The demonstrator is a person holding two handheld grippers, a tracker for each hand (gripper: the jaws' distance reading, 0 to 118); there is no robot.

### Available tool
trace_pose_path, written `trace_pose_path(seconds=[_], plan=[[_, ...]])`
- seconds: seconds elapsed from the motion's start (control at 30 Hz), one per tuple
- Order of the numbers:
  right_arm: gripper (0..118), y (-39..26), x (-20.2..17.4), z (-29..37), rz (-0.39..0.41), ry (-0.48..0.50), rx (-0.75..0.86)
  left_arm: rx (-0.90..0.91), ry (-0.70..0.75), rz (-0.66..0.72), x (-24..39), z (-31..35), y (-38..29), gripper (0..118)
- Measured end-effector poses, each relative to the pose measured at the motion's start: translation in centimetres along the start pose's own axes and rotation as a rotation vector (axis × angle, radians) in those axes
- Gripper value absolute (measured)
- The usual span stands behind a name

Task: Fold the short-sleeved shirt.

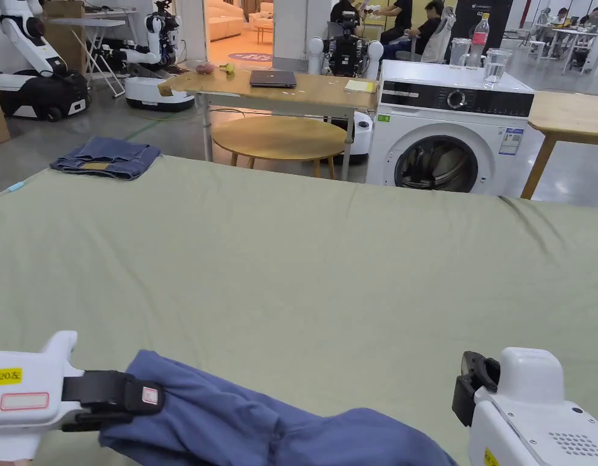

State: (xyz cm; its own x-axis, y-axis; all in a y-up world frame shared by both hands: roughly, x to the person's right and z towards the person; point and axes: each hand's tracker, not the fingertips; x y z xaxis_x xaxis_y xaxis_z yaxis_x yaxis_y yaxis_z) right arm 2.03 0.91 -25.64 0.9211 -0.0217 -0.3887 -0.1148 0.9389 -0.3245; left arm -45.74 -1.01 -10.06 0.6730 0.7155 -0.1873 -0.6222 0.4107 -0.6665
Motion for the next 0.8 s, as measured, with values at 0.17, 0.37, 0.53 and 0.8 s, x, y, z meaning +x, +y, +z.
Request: trace_pose_path(seconds=[0.17, 0.37, 0.53, 0.8], plan=[[0, 0.0, -0.5, -0.2, 0.006, 0.016, -0.002, 0.004, 0.133, -0.08, 4.3, 1.7, 1.3, 9], [0, -0.4, -0.7, -0.3, 0.005, 0.022, -0.015, -0.064, 0.228, -0.186, 9.7, -0.6, 1.9, 9], [0, -0.7, -0.6, -0.2, 0.009, 0.02, -0.024, -0.131, 0.249, -0.274, 13.8, -3.7, 1.3, 9], [0, -1.0, -0.1, 0.0, 0.004, 0.012, -0.03, -0.263, 0.226, -0.34, 17.7, -10.2, -0.3, 9]])
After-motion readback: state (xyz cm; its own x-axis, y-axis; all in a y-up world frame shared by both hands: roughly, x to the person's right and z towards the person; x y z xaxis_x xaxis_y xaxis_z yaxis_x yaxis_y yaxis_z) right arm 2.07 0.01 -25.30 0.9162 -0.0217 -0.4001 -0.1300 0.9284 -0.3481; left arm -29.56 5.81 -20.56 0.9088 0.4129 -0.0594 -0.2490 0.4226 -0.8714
